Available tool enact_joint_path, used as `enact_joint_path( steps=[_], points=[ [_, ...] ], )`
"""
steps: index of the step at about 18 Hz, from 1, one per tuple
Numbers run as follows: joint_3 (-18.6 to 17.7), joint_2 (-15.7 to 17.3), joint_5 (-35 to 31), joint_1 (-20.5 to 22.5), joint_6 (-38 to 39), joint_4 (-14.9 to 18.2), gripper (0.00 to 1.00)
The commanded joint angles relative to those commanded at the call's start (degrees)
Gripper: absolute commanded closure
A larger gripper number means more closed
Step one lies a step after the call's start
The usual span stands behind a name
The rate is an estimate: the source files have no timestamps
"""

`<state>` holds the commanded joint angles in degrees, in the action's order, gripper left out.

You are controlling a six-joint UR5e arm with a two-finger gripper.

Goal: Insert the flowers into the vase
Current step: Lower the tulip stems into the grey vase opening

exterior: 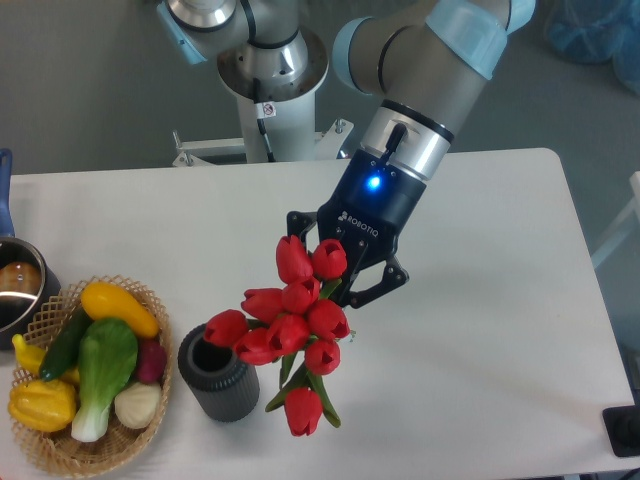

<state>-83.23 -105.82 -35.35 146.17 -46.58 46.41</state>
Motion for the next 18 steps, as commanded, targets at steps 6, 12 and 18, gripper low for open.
enact_joint_path(
  steps=[6, 12, 18],
  points=[
    [-0.53, -0.09, 14.15, 0.08, 1.85, 0.00, 1.00],
    [-1.67, -2.98, 22.95, -0.09, 0.62, -0.88, 1.00],
    [-2.90, -3.69, 24.72, -0.01, -0.44, -0.79, 0.97]
  ],
)
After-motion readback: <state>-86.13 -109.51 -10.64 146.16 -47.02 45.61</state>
